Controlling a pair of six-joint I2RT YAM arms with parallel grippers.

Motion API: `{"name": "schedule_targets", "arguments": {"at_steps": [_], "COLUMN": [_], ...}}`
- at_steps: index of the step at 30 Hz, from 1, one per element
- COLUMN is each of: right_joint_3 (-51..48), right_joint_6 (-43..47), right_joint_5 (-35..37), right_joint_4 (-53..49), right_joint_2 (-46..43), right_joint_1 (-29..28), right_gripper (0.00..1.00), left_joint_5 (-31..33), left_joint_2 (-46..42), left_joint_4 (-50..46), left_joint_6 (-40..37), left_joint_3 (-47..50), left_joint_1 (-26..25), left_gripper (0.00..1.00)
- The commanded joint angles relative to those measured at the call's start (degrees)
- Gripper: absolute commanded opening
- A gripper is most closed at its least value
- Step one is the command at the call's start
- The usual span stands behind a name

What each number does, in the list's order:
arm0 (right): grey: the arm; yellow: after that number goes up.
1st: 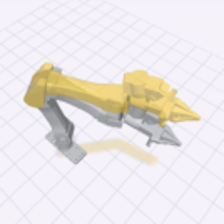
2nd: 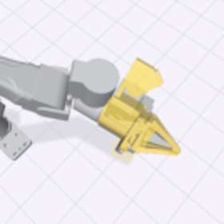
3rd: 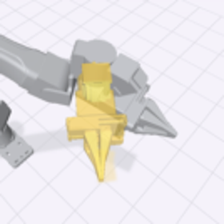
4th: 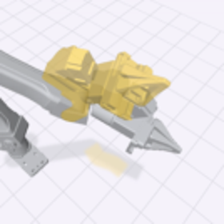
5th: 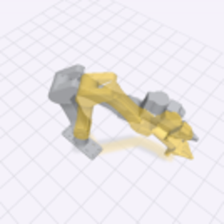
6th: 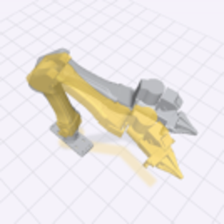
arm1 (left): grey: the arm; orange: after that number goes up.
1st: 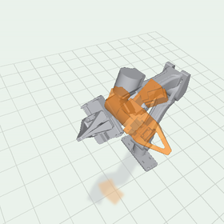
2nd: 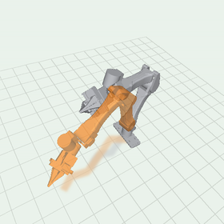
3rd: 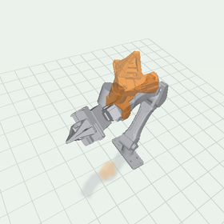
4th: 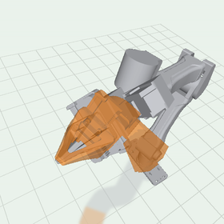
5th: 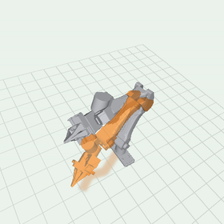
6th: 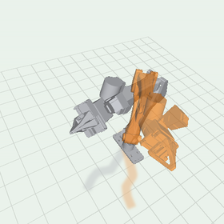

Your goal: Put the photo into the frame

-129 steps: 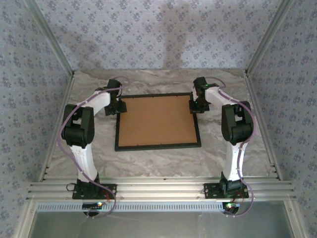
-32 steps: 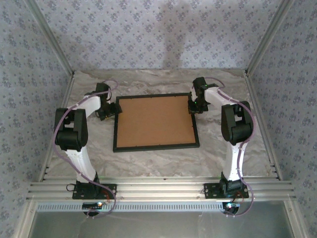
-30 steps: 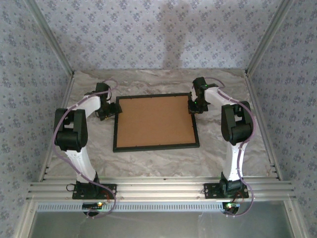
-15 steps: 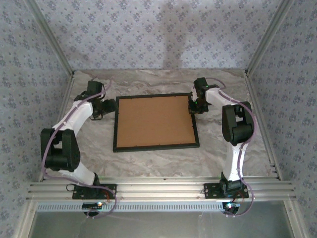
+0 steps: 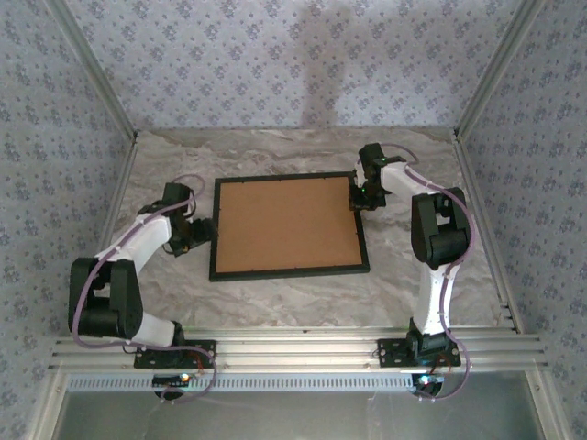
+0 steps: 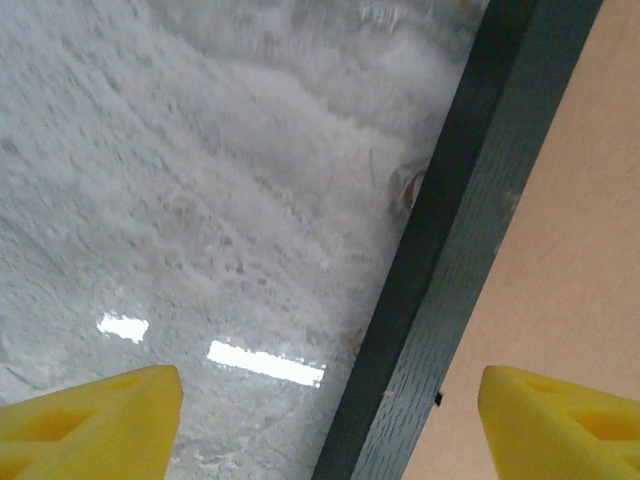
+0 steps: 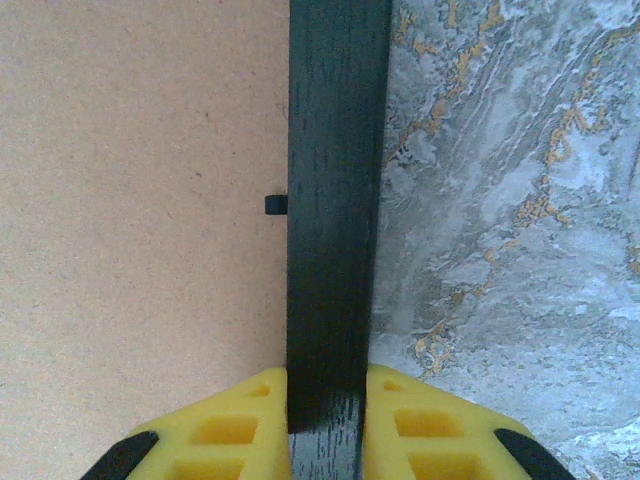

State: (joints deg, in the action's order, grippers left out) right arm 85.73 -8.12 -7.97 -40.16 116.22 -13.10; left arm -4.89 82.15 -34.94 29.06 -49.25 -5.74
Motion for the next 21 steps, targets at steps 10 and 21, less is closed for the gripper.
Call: {"name": "schedule_targets", "arguments": {"at_steps": [10, 21], "right_joint_3": [-1.71, -1.18], "right_joint_6": [-0.4, -0.49], "right_joint_5": [-0.64, -0.86], "right_joint_4": [-2.42, -2.28], "right_joint_2": [-0.47, -0.3], "right_joint_1": [0.19, 0.27], "right_gripper": [0.2, 0.2], "left_joint_5": [-1.72, -2.24], "left_joint_2": [0.12, 1.35], "left_joint_4": [-0.52, -0.34], "left_joint_6": [0.43, 0.54], "left_joint_3": [2.44, 3.55], "left_joint_1": [0.26, 0.19], "left_gripper": [0.78, 0.78]}}
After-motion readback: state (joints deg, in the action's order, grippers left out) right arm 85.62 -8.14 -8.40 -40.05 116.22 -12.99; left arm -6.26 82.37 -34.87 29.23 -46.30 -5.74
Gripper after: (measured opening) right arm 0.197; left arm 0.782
